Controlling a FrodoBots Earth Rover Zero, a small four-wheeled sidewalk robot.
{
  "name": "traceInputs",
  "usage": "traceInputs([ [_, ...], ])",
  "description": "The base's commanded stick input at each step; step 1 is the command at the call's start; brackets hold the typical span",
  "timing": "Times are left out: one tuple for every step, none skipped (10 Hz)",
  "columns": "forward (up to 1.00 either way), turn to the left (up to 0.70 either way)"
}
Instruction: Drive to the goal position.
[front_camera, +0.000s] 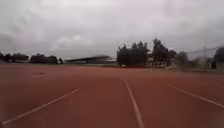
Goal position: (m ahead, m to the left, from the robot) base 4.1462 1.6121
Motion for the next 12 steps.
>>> traceInputs([
  [0.7, 0.0],
  [0.7, 0.0],
  [0.7, 0.0],
  [0.7, 0.0],
  [0.7, 0.0],
  [0.7, 0.0],
  [0.7, 0.0],
  [0.7, 0.0],
  [0.7, 0.0],
  [0.7, 0.0],
  [0.7, 0.0],
  [0.7, 0.0],
])
